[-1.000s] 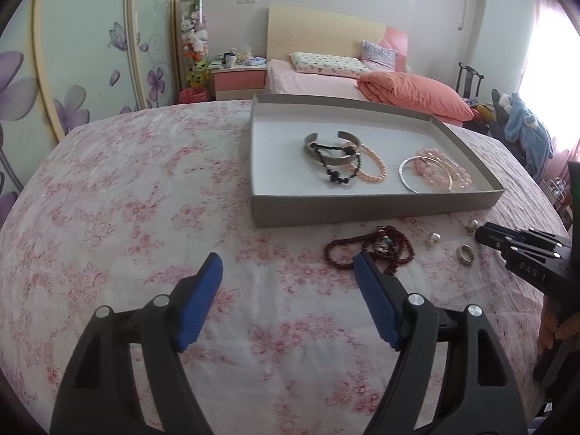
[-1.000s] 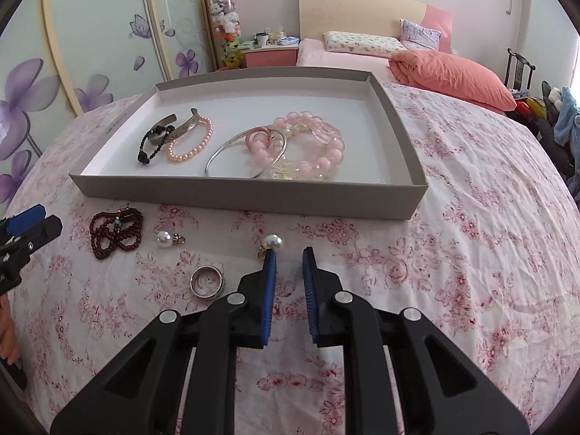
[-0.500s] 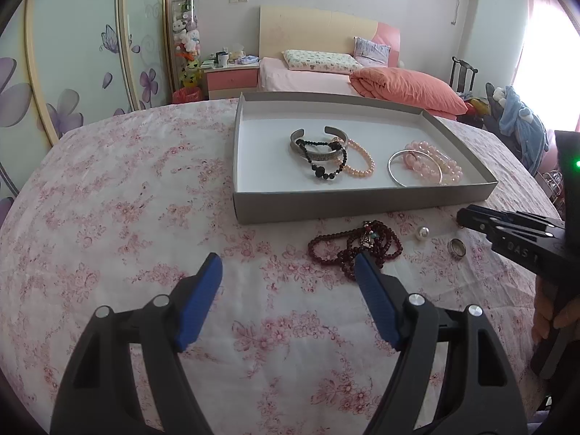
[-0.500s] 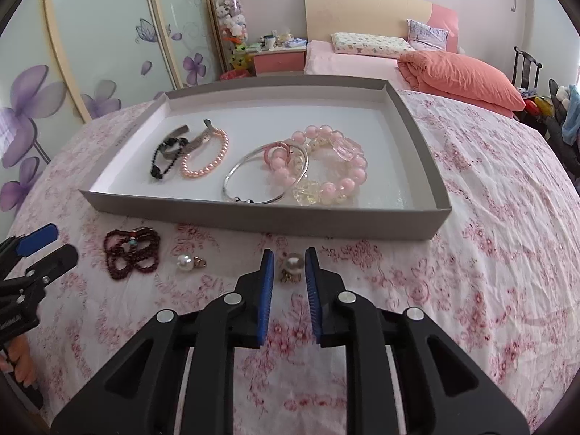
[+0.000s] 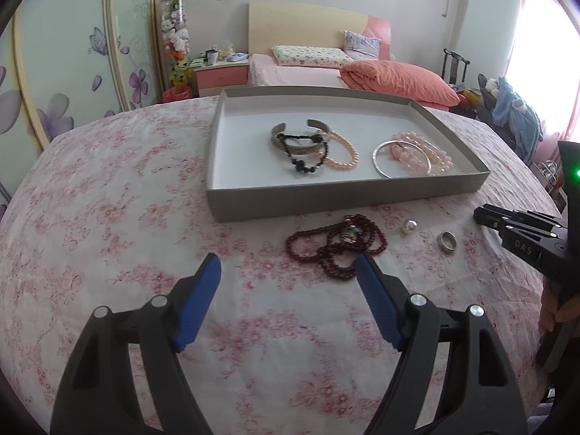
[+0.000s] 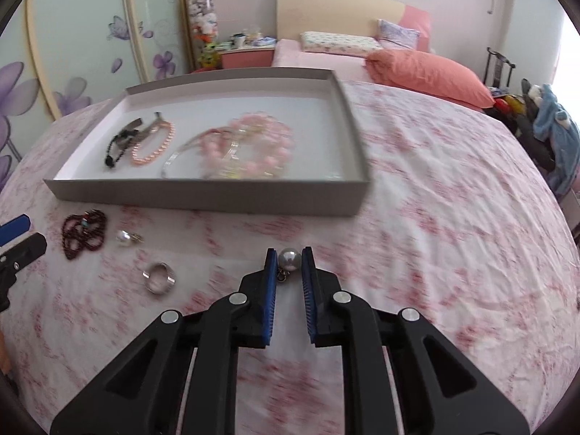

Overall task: Organize jewelry
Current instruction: 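Grasp the dark red bead necklace with the left gripper while the right grasps a pearl earring, then lift the red necklace and pearl earring and carry them over the tray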

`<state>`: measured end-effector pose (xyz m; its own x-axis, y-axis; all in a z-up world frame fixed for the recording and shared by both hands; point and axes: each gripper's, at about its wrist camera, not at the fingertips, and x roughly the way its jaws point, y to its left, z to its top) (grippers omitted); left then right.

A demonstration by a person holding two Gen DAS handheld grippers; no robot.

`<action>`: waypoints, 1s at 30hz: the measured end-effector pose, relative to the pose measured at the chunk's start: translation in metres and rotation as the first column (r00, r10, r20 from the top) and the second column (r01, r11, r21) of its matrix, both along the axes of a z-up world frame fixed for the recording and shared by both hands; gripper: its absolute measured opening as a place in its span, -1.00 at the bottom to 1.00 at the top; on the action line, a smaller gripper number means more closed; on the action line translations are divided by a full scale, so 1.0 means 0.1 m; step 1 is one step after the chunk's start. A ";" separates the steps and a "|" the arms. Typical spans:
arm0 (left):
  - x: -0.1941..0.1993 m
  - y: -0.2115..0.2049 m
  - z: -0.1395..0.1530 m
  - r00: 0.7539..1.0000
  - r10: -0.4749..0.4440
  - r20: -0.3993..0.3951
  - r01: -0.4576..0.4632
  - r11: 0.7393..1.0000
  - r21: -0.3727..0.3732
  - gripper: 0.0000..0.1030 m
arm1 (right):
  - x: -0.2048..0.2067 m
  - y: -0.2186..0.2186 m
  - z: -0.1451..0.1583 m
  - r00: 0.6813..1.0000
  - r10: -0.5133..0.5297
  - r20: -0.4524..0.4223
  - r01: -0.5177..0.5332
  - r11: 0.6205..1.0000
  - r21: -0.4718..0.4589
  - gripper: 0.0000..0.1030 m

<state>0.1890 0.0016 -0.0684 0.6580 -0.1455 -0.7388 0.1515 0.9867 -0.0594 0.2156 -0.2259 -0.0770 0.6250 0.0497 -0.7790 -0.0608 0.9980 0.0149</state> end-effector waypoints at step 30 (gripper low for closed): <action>0.37 -0.42 -0.18 0.998 0.042 -0.052 -0.037 0.996 0.083 -0.70 | -0.01 -0.03 -0.01 1.000 -0.002 -0.005 0.002 1.000 0.021 -0.71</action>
